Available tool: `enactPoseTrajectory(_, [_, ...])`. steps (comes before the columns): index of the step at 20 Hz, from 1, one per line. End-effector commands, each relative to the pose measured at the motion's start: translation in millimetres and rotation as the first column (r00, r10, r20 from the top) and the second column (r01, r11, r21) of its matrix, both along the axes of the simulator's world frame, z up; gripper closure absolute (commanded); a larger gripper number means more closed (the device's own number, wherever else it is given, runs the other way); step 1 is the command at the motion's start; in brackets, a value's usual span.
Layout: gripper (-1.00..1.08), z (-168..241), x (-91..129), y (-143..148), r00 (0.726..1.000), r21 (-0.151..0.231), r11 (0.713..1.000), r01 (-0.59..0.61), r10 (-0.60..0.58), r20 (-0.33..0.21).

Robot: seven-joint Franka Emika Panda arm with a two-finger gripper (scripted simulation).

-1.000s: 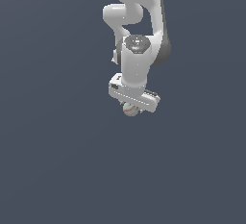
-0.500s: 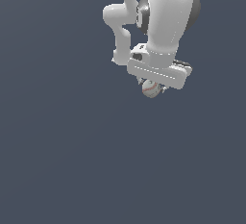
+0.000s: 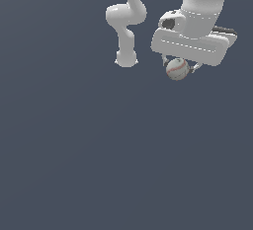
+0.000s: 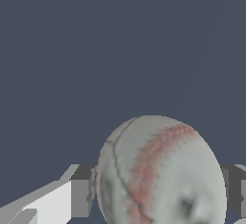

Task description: Pick up the object and move it to a goal position.

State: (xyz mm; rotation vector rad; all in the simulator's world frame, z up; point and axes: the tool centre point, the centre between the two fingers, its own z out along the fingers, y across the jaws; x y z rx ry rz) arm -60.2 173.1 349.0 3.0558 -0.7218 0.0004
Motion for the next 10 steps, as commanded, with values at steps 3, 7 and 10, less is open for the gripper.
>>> enactPoseTrajectory(3, [1.08,23.1,-3.6,16.4,1.0,0.001,1.0,0.001,-0.001,0.0])
enactPoseTrajectory(7, [1.08,32.7,-4.6,23.9,1.0,0.001,1.0,0.001,-0.001,0.0])
enactPoseTrajectory(10, [1.08,34.8,-4.7,25.6,1.0,0.001,1.0,0.001,-0.001,0.0])
